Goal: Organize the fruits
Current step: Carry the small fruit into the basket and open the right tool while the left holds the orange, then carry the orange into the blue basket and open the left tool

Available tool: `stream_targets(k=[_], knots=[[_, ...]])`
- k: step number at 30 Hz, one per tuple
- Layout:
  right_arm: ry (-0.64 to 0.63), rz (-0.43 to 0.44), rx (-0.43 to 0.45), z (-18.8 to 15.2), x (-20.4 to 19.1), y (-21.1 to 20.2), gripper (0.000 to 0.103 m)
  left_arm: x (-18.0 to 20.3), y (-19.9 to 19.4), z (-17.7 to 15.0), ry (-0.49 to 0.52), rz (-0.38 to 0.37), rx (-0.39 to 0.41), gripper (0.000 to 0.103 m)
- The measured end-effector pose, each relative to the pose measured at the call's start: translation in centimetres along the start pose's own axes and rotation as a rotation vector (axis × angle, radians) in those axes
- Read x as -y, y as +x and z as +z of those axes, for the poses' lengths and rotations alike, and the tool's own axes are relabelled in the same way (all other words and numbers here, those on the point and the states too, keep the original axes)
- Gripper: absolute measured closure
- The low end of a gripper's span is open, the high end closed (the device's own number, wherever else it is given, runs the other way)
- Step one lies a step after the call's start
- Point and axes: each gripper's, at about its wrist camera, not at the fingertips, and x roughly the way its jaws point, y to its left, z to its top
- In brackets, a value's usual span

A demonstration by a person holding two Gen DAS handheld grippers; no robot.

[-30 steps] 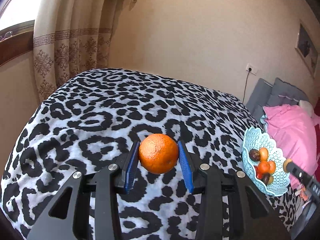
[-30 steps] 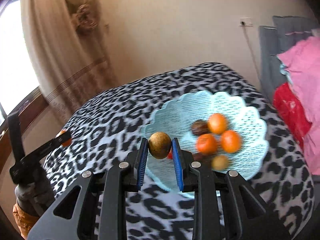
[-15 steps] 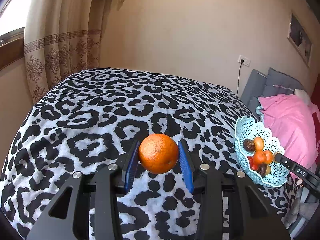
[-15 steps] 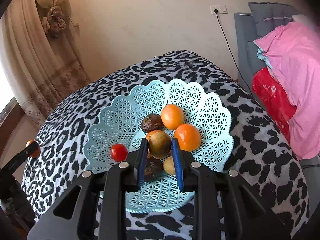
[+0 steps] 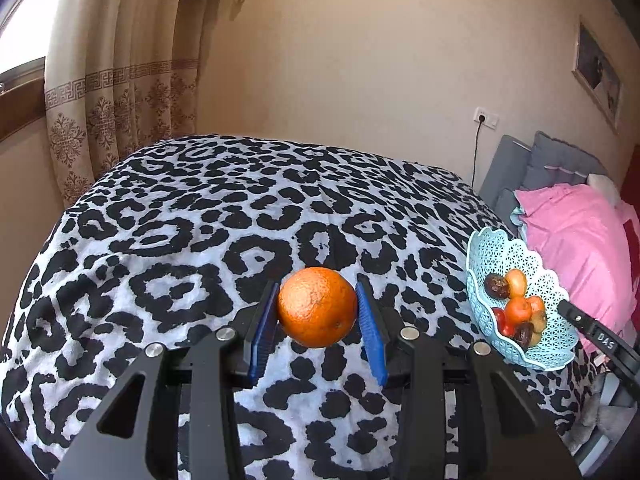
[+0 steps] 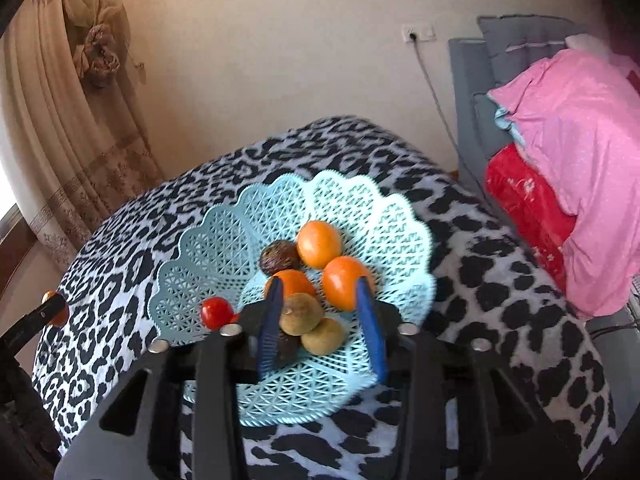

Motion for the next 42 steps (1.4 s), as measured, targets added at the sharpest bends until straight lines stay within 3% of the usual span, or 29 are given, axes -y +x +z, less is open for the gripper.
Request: stream_targets(k=[7,12,29,33,42], knots=[[-0.035,-0.067,0.09,-0.7,0.6,-2.1,0.06,1.9,0.2,-0.8,0.049,-0.01,-0.009,0.064],[-0.05,-0.087,0.145,-1.1,0.9,-3.2,0.049,3.9,0.4,-1.3,0.073,-0.039,-0.043,0.064],[-0.001,-0.046,0.138,-2.3,2.2,-2.2,0.048,14.7,1.6,-0.9,0.261,-0.103,-0.042,0.064],[0.004,-0.042,0.139,-2.4,2.3,-2.3,0.042,15.9,2.4,-1.2,0.28,-0.1,-0.052,0.064],[0.014,-0.046,0.144,-2.6,2.3,-2.4,0.041,17.5,3.6,-1.4,0.329,-0.076,-0.048,0.063]])
